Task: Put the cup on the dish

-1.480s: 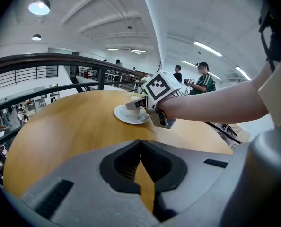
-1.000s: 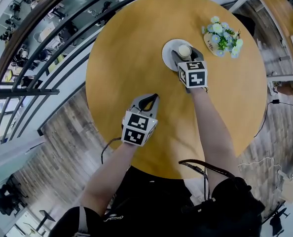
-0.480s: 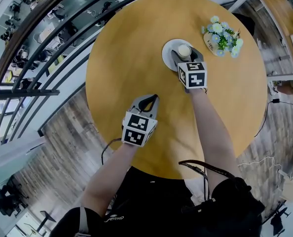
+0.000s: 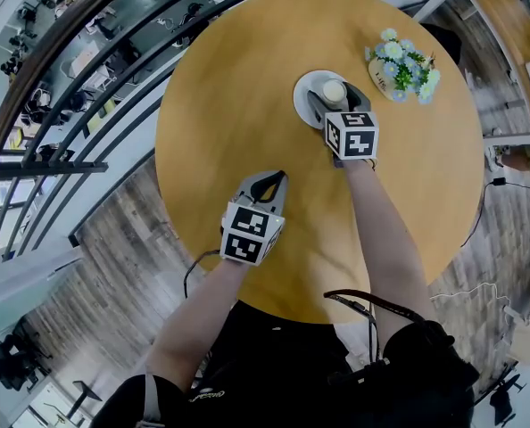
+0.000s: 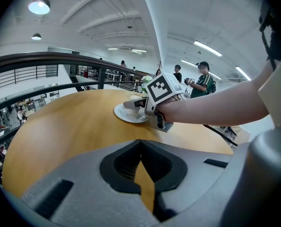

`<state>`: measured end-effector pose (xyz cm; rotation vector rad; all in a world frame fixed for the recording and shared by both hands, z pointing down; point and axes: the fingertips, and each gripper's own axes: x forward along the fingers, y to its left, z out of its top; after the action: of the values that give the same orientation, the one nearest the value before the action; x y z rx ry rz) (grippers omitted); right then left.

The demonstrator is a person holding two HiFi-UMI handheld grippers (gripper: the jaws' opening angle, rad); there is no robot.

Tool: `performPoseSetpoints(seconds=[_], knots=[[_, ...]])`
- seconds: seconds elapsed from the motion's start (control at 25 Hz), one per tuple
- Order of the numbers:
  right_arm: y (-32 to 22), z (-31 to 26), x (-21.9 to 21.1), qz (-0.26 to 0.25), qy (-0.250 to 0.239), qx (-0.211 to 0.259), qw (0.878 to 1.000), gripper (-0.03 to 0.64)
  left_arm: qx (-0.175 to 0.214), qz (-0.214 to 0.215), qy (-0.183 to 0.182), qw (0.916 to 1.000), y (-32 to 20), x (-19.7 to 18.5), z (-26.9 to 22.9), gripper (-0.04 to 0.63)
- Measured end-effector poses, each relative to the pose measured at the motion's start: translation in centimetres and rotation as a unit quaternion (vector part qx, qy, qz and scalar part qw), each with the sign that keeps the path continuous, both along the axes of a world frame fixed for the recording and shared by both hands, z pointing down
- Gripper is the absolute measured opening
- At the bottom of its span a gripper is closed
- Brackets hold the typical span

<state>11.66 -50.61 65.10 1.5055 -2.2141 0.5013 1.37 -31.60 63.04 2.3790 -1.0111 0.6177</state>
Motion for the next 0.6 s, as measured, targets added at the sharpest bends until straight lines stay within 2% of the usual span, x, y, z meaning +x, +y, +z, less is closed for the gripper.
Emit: performPoseSetpoints(seconds=[0.16, 0.6], knots=[[0.2, 0.1, -0.2, -0.002, -0.004, -0.002, 1.000, 0.354, 0.000, 0.001, 0.001, 1.0000, 0.0, 0.0, 0.0, 0.000], [1.8, -0.1, 0.0, -0.016, -0.001, -0.014, 1.000, 0.354, 0.006, 0.005, 0.000, 1.0000, 0.4, 0.2, -0.6, 0.000]])
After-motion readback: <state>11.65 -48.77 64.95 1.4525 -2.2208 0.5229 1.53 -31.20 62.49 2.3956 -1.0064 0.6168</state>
